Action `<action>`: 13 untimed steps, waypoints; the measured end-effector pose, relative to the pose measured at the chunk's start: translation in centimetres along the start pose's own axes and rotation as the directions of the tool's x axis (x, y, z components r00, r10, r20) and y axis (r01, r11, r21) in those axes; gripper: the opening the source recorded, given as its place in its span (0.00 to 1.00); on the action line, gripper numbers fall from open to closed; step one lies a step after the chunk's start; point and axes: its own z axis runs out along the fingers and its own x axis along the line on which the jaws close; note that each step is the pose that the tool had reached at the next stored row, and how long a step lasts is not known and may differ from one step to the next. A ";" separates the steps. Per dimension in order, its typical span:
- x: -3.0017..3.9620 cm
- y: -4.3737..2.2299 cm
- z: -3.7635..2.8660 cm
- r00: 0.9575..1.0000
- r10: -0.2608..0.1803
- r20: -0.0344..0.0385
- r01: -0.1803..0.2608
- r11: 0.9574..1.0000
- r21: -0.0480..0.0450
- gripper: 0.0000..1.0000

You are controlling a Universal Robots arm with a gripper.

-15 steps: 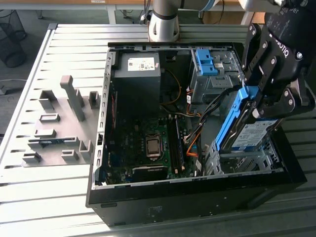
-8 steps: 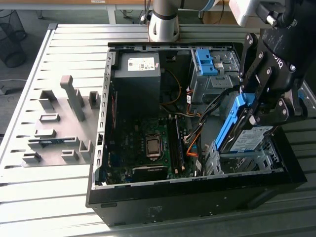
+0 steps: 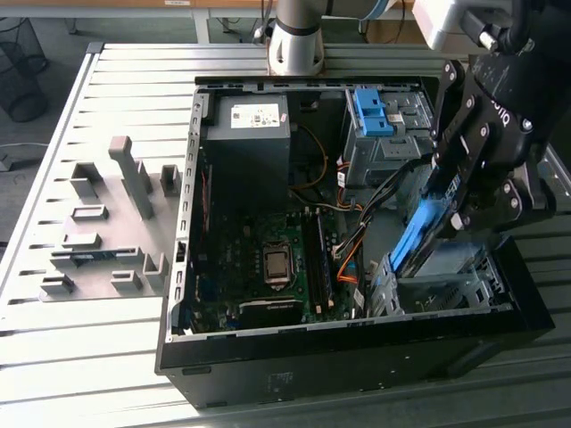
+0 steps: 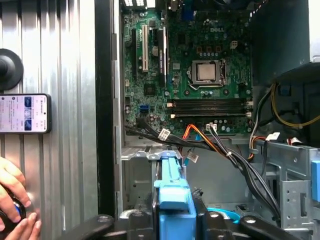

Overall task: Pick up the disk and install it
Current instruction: 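Insert the disk into the insertion slot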

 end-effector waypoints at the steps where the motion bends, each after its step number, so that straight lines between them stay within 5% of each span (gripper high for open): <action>1: 0.00 0.00 0.17 1.000 0.000 0.000 0.000 1.000 0.000 0.44; 8: 0.00 -0.03 1.45 1.000 0.000 0.000 0.000 1.000 0.000 0.42; 13: 0.00 -0.05 2.36 1.000 0.000 0.000 0.000 1.000 0.000 0.18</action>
